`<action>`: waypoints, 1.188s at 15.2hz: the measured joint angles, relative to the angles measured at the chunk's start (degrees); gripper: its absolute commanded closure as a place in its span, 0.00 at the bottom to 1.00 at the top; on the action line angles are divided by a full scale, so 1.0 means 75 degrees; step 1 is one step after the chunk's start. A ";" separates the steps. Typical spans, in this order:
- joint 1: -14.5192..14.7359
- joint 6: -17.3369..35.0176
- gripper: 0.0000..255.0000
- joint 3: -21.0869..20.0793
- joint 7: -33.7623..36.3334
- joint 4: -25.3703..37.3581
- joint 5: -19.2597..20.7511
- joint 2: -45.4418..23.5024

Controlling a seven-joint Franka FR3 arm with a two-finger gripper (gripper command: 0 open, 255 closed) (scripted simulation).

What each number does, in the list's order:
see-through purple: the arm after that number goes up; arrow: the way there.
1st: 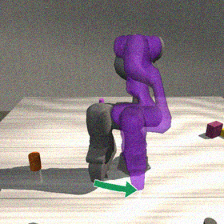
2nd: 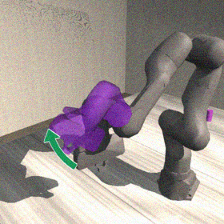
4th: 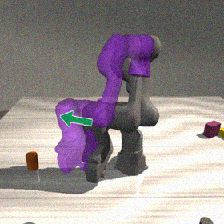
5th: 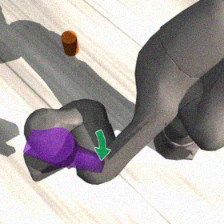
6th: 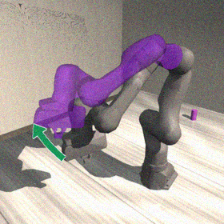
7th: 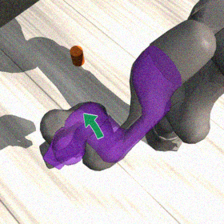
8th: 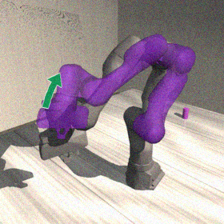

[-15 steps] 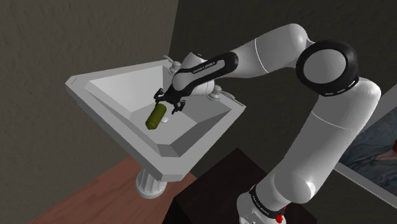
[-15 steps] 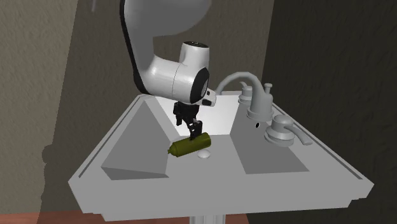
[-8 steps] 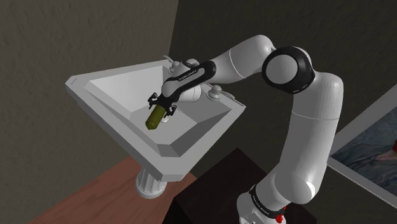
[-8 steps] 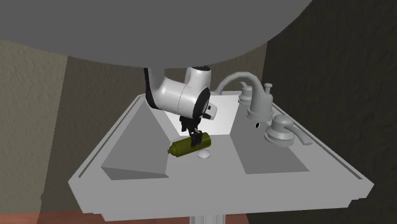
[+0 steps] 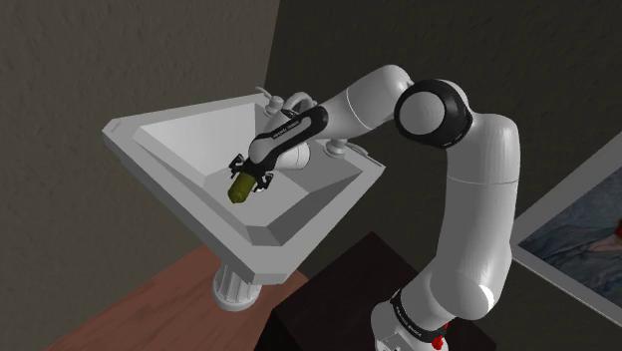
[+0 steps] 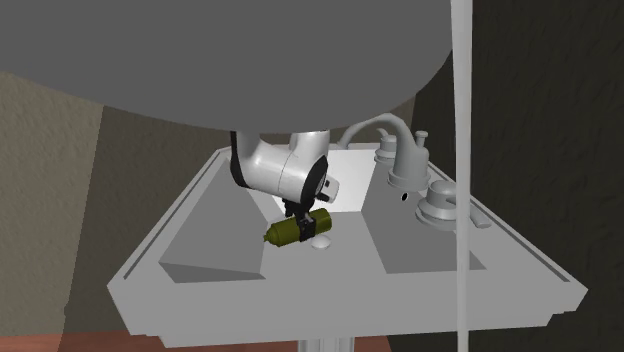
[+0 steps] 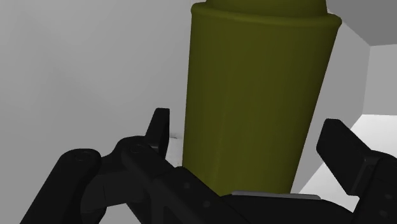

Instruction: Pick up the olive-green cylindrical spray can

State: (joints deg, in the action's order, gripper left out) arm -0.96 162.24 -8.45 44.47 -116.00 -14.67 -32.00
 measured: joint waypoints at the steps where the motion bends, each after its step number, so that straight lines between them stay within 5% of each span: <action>1: -0.0004 0.0010 1.00 0.0000 -0.0006 0.0006 -0.0001 -0.0017; 18: 0.0029 -0.0472 1.00 0.0063 0.0130 -0.0085 0.0055 0.0559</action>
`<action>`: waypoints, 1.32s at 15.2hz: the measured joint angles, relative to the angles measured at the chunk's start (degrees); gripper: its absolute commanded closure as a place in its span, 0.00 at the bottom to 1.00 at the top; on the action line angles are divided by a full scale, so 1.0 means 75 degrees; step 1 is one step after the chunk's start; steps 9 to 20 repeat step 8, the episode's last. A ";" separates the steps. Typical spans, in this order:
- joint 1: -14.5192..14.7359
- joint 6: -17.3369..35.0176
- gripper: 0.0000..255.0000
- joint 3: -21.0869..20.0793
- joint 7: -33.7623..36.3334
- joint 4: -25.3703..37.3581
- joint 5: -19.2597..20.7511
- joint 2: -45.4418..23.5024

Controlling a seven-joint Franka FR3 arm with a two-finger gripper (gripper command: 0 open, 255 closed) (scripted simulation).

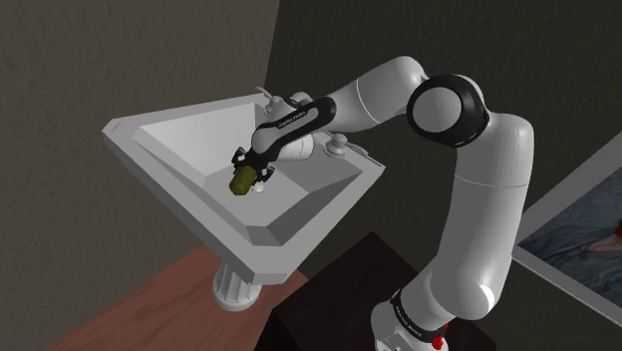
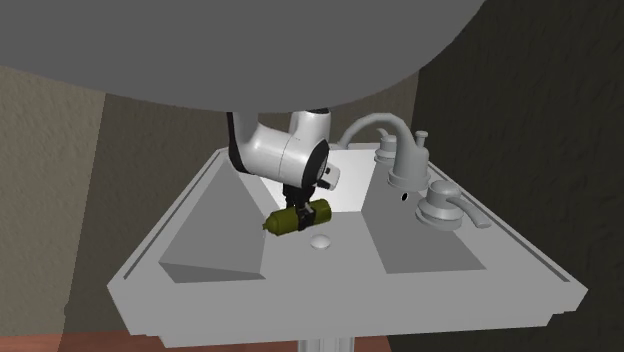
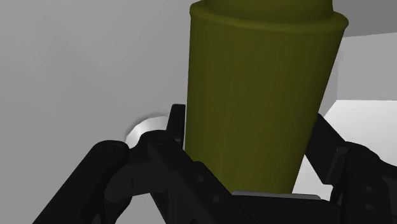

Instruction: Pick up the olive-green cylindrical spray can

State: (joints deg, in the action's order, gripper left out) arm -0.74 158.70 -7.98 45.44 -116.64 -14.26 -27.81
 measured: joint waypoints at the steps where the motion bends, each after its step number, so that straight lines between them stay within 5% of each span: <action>1: 0.0000 -0.0065 1.00 0.0006 0.0014 -0.0012 0.0006 0.0077; 20: 0.0035 -0.0592 1.00 0.0068 0.0170 -0.0022 0.0084 0.0622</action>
